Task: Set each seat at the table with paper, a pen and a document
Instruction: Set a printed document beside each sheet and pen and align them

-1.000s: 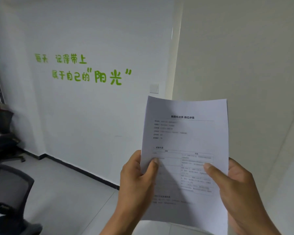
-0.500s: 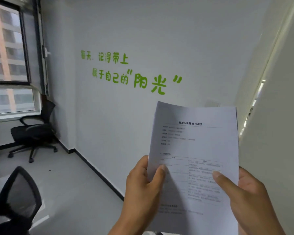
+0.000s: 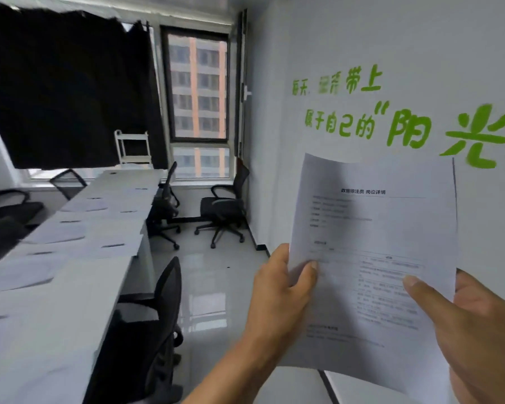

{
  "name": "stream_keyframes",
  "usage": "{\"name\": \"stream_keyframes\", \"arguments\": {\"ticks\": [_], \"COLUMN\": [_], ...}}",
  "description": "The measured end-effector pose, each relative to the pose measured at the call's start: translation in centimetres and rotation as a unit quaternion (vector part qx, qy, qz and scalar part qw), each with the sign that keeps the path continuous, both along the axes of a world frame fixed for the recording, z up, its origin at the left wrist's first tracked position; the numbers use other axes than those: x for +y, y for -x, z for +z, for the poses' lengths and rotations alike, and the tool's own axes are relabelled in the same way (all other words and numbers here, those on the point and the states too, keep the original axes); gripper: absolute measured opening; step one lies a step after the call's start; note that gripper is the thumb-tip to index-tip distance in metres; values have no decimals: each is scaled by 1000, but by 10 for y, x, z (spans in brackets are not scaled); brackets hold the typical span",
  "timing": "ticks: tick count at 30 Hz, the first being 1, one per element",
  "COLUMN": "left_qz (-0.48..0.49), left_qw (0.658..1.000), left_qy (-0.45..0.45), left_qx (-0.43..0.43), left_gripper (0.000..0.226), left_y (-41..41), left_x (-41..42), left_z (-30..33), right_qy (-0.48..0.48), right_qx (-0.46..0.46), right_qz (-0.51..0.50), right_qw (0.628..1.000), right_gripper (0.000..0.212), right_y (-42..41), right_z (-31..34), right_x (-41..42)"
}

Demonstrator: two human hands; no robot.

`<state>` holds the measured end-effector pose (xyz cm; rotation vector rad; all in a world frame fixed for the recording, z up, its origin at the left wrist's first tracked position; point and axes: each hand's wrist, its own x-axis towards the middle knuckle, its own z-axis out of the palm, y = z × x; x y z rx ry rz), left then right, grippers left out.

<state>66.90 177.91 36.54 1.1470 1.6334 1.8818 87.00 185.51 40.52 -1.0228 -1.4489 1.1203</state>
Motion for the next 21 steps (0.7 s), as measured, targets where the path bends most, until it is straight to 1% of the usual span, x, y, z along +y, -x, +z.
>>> {"name": "stream_keyframes", "arguments": {"ticks": [4, 7, 12, 15, 18, 21], "left_qz": [57, 114, 181, 217, 233, 227], "left_qw": [998, 993, 983, 976, 972, 974], "left_qy": [10, 10, 19, 11, 14, 5], "left_qx": [-1, -4, -2, -6, -15, -20], "left_gripper": [15, 18, 8, 13, 15, 15], "left_y": [30, 62, 129, 181, 234, 288], "left_x": [30, 54, 106, 144, 179, 214], "left_z": [0, -3, -18, -23, -17, -2], "right_qy": [15, 4, 3, 9, 18, 18], "right_qx": [-18, -35, -42, -36, -30, -11], "right_qz": [60, 91, 137, 163, 194, 222], "right_qw": [998, 995, 990, 986, 980, 975], "right_gripper": [22, 18, 16, 8, 8, 12], "right_y": [45, 92, 181, 241, 297, 352], "right_z": [-14, -20, -31, -28, -18, -2], "right_x": [63, 107, 178, 220, 260, 296]}}
